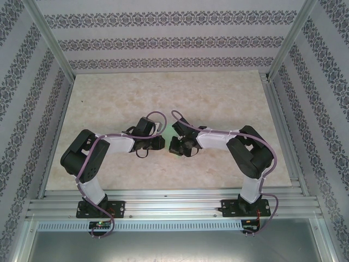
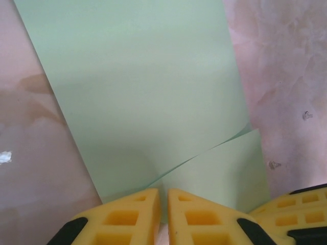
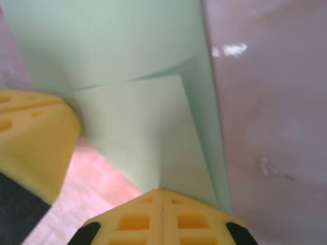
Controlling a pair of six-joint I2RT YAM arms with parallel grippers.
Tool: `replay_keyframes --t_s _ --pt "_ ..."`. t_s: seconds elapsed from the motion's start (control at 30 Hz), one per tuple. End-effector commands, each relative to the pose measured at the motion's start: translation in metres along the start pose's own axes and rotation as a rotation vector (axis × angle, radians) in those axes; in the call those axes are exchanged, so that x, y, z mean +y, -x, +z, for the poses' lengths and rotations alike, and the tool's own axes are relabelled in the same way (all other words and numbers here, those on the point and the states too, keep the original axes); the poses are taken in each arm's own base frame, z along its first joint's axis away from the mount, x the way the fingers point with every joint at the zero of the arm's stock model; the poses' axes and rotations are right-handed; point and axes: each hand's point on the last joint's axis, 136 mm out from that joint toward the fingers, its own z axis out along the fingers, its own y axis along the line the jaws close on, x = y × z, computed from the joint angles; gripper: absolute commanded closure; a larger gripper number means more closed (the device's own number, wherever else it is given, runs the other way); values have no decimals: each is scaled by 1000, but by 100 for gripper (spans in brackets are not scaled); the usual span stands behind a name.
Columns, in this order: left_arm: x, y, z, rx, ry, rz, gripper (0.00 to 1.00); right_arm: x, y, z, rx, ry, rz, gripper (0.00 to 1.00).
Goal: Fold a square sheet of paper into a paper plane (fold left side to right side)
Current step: Third fold the triangle at the center of the table.
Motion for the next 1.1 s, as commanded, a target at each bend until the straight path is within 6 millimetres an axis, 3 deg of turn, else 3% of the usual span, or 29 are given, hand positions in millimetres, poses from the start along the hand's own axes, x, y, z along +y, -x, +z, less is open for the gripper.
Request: replay_keyframes --t_s 0.0,0.3,0.43,0.63,0.73,0.9,1.07 --pt "29 -19 7 55 124 -13 84 -58 -33 -2 88 -174 49 100" --pt "27 -19 5 55 124 -8 84 -85 -50 -16 113 -215 67 100" --pt "25 -16 4 51 119 -5 84 -86 -47 -23 95 -201 68 100" --pt "-3 5 -11 17 33 -9 75 -42 -17 -57 -8 -81 -73 100" --pt "-25 27 -32 -33 -14 -2 68 -22 -1 -73 -62 -32 -137 92" --pt "-43 58 -69 -116 -50 -16 51 9 21 -65 -82 58 -223 82" --pt "-23 62 -83 -109 -34 -146 38 33 51 -49 -111 85 -305 68"
